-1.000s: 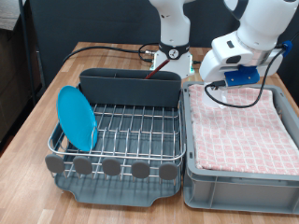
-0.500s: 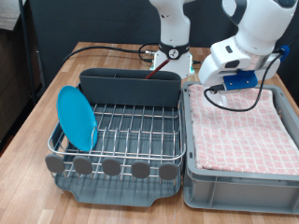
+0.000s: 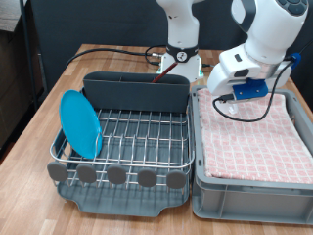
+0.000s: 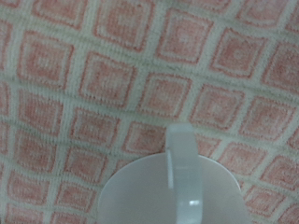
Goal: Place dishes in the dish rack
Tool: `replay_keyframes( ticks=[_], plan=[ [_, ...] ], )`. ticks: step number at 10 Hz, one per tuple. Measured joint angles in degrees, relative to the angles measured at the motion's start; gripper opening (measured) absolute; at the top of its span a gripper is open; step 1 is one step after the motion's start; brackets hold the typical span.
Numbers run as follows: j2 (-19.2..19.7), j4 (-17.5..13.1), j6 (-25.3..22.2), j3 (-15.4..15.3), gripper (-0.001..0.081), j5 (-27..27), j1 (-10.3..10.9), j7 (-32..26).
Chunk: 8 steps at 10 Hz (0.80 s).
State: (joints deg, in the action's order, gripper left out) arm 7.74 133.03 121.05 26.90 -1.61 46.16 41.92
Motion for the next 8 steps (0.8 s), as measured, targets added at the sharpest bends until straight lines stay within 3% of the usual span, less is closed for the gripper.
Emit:
replay_keyframes(
  ticks=[8],
  plan=[
    [1.2,0.9,1.3,-0.3,0.0802,-3.0,0.0,-0.7]
  ],
)
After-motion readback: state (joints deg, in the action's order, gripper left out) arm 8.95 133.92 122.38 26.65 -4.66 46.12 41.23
